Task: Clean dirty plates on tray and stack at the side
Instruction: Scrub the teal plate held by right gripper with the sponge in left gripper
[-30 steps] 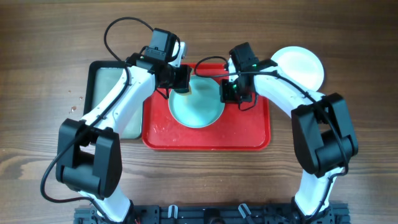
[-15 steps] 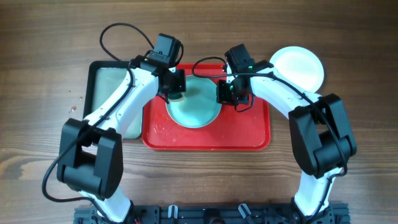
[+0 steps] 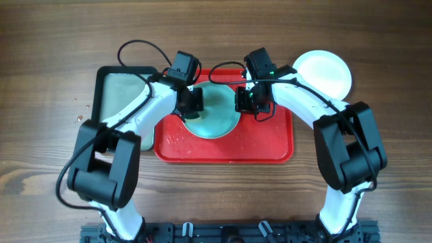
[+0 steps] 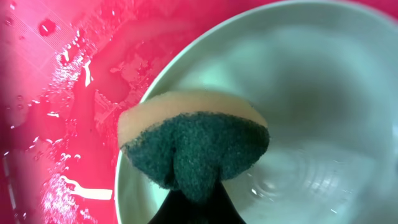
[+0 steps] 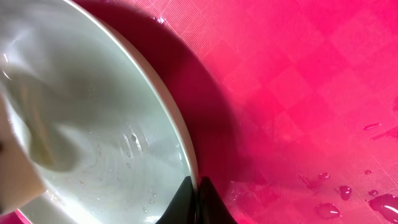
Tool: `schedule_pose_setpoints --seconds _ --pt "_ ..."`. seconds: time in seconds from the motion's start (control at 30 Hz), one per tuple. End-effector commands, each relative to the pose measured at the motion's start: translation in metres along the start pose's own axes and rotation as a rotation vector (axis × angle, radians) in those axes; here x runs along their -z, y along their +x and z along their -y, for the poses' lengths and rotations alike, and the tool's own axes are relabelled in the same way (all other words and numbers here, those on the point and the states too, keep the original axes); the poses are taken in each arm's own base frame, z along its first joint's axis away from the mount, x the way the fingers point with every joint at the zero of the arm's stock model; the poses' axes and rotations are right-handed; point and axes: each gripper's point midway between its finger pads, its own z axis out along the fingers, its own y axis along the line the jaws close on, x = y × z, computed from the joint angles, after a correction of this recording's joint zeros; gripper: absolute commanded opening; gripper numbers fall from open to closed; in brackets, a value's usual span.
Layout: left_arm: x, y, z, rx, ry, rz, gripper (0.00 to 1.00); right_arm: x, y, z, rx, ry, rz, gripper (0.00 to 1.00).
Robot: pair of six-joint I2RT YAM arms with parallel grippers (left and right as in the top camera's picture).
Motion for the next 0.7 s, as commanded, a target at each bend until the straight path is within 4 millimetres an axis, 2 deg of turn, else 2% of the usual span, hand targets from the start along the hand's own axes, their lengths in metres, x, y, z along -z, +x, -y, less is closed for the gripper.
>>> schedule_pose_setpoints --seconds 0.0,0.13,0.33,0.5,0.6,0.67 --pt "-0.016 0.008 -0.007 -0.022 -0.04 -0.03 0.04 0.001 -0.001 0.003 -0.01 0.016 0.011 0.04" --pt "-0.028 0.017 -0.005 -0.037 -0.049 -0.064 0.04 0.001 -0.001 0.003 -0.01 0.016 0.011 0.04" --pt "-0.058 0.045 0.01 -0.075 -0.035 -0.165 0.04 0.001 -0.001 0.003 -0.01 0.016 0.01 0.04" --pt "-0.056 0.068 0.051 -0.07 0.185 -0.273 0.04 0.001 -0.001 0.003 -0.009 0.016 0.01 0.04" --pt "-0.05 0.074 0.067 -0.061 0.281 -0.313 0.04 0.001 -0.001 0.003 -0.01 0.016 0.011 0.04" --pt "-0.049 0.074 0.071 -0.061 0.303 -0.315 0.04 0.001 -0.001 0.003 -0.009 0.016 0.01 0.04"
